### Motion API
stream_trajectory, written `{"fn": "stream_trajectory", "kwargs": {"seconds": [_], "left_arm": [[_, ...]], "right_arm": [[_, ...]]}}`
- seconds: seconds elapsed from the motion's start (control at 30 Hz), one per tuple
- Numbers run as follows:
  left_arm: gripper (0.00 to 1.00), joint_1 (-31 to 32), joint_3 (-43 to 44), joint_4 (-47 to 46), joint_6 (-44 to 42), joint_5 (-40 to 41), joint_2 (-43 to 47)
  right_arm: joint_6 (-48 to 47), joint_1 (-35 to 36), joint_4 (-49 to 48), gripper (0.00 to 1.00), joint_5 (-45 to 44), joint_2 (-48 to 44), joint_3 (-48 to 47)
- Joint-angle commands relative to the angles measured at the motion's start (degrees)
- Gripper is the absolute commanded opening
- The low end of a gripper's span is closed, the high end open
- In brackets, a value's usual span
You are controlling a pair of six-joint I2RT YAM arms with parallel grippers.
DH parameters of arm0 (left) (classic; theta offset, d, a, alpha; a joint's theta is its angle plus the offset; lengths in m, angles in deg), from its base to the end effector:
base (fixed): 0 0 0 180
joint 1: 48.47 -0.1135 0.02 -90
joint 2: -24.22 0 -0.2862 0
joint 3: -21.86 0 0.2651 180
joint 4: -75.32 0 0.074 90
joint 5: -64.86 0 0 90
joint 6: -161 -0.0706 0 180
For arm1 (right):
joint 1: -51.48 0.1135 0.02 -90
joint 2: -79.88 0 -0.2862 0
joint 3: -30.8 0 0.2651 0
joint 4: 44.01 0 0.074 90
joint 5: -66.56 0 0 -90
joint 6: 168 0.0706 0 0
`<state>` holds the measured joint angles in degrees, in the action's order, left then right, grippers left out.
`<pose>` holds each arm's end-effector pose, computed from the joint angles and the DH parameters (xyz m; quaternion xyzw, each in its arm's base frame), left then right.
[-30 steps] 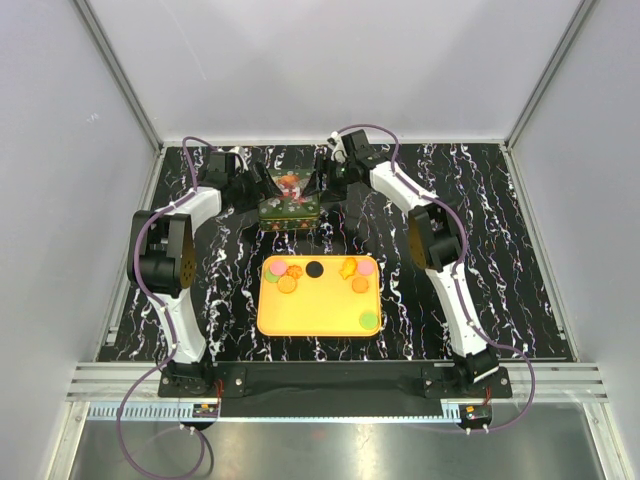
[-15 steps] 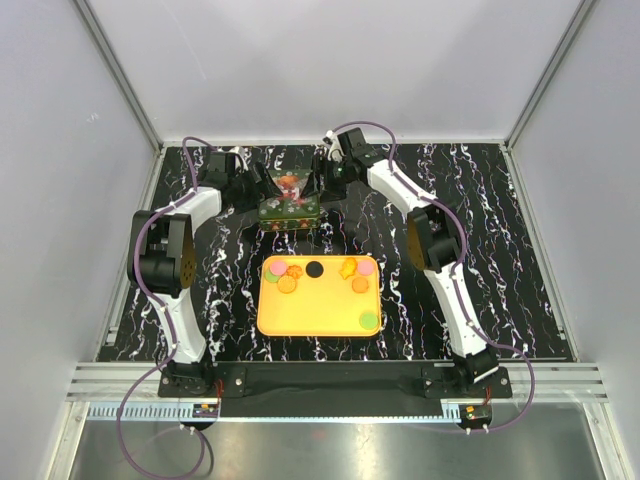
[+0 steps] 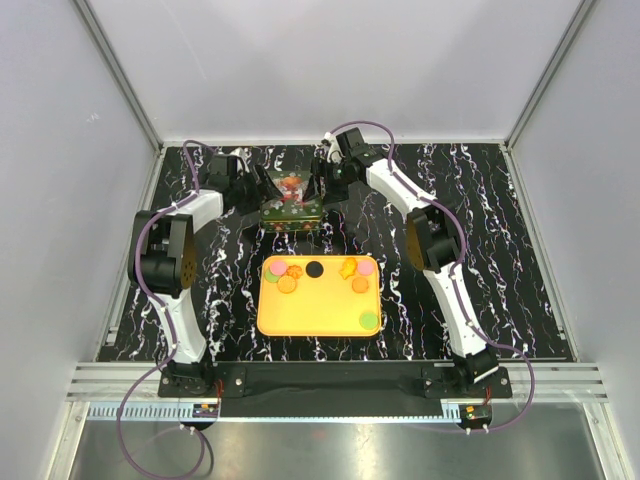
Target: Pack the cookies
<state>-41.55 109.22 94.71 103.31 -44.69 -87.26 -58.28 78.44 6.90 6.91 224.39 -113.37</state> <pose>0.4624 -0.0799 0.1747 -0.1336 0.8981 -0.2775 0.3140 0.5209 0.3050 0.1729 -0.1442 0.9032 0.3536 0.1961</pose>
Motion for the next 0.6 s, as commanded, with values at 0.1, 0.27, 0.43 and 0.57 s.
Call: {"fn": "stream_trajectory", "kwargs": {"seconds": [0.1,0.27,0.43,0.57], "left_arm": [[0.77,2.93,-3.17,-5.77,4.15,-3.39,2.41],[0.71,3.37,-5.72,-7.88,5.83,-2.78,2.85],[0.68,3.37,-6.69,-7.89,6.88,-2.16,2.58],[0.63,3.37,-6.6,-7.01,7.76,-1.89,1.88]], "right_arm": [[-3.02,3.1,-0.82,0.77,-0.2,-1.42,-0.05],[-4.26,3.98,0.76,0.92,-1.43,-0.63,-0.66],[-3.91,4.06,1.46,0.89,-1.96,0.07,-0.92],[-3.99,4.06,2.87,0.87,-3.1,0.6,-1.8]]}}
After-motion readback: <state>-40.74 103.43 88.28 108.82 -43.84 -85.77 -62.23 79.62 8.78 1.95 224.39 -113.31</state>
